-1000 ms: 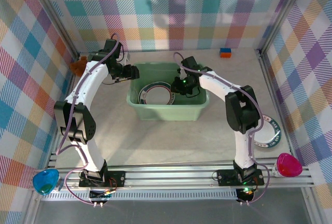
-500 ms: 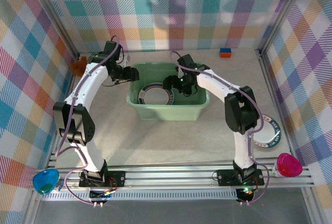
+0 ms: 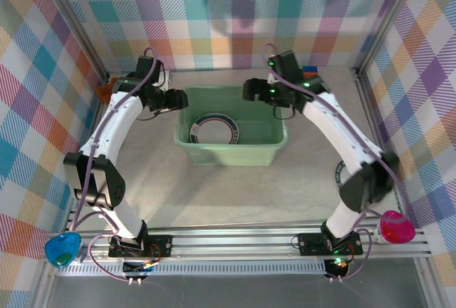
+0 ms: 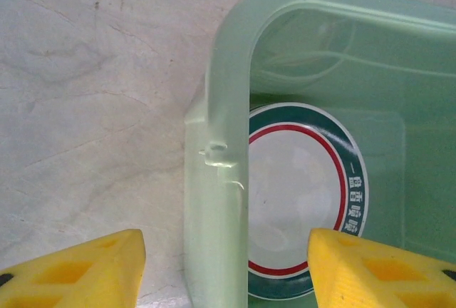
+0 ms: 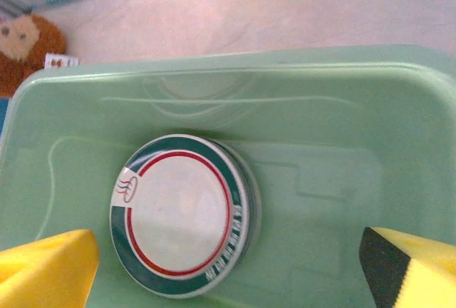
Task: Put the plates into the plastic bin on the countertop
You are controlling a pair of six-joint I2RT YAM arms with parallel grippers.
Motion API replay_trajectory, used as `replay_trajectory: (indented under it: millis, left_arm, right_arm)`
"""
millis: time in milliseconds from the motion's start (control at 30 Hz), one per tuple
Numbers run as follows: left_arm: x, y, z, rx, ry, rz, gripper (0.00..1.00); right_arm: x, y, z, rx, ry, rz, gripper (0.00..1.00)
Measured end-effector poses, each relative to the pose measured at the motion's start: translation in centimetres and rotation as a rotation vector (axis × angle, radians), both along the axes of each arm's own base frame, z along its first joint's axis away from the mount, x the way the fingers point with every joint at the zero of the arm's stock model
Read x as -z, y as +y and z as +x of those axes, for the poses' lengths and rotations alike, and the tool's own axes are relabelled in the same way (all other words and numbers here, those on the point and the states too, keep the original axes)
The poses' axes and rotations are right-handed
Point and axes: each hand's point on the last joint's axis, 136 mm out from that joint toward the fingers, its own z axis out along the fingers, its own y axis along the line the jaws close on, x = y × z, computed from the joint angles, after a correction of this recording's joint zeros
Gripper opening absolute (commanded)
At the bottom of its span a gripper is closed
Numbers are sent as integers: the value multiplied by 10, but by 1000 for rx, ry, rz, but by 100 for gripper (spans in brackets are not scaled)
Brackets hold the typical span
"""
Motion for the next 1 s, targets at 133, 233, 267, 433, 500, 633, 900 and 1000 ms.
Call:
replay_trajectory:
  millis: [133,233,267,433,500,633,900,1000]
  left_arm:
    - [-9,-2,1,-2,-27,-19,62]
    - [-16,-2,-1,-3,-45,-27,62]
    - [-18,-2,-2,-4,-52,-29,63]
    - [-24,0,-11,-4,-66,-32,63]
    - [-24,0,-14,-4,-67,-32,63]
    - [-19,2,-20,1,-55,-24,63]
    - [-11,5,-23,11,-47,3,64]
    - [-9,5,-25,16,-43,8,64]
  right_arm:
    - [15,-89,-24,221,97,-11,91]
    - [54,-155,-51,401,223,-81,90]
    - [69,-172,-64,443,276,-107,90]
    - [115,-220,-107,553,452,-208,89]
    - [128,-234,-118,570,502,-258,86]
    - [150,-253,-126,566,584,-339,78]
    - [204,-263,-130,454,761,-447,71]
    - [217,-265,-129,425,793,-471,68]
